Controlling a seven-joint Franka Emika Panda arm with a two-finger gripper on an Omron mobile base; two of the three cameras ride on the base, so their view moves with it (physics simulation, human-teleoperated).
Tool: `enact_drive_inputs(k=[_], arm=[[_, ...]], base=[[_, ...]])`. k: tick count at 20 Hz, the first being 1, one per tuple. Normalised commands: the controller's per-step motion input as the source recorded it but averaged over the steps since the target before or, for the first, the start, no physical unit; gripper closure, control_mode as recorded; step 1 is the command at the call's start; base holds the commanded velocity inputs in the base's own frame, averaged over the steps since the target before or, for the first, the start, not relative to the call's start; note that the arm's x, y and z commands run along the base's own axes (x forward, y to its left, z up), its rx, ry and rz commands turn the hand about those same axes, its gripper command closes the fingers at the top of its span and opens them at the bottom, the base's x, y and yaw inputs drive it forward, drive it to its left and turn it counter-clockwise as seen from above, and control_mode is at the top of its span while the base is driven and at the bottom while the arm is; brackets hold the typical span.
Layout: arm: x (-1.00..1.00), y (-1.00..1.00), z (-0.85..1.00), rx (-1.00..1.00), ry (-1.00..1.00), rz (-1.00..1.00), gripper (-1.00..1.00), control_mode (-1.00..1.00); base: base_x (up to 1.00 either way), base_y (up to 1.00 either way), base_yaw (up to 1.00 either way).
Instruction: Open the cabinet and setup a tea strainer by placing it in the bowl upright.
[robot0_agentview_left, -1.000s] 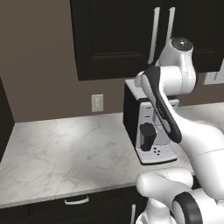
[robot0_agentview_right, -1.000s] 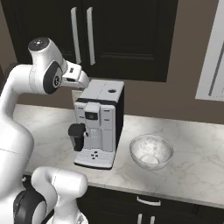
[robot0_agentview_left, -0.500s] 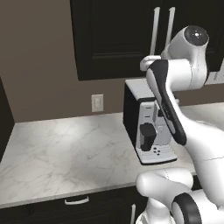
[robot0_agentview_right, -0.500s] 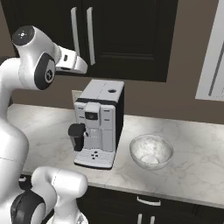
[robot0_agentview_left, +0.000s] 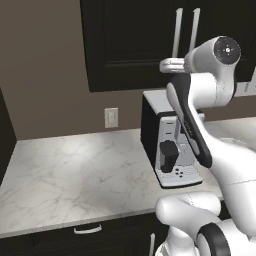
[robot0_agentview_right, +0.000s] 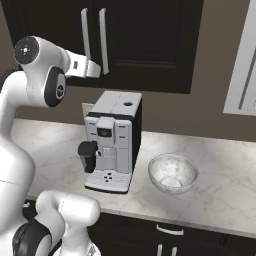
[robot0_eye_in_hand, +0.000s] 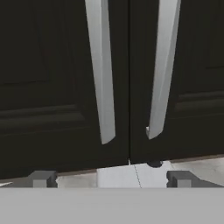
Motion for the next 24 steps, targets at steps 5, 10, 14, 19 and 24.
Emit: enact_drive_inputs(k=[5,10,14,19,24], arm=[[0.42,0.00,0.05,-0.01,0.00,0.00,-1.00,-1.00],[0.16,0.00,0.01,-0.04,0.00,0.00,-1.00,-1.00],[0.62,0.00,0.00,-0.01,0.00,0.00,-1.00,-1.00],[0.75,0.00,0.07,0.01,0.08,0.00,-1.00,-1.00],[0.45,0.00,0.06,0.00,0.06,0.00,-1.00,-1.00]], base=[[0.00,0.00,0.00],[0.00,0.00,0.00],[0.00,0.00,0.00],[0.00,0.00,0.00],[0.00,0.00,0.00]])
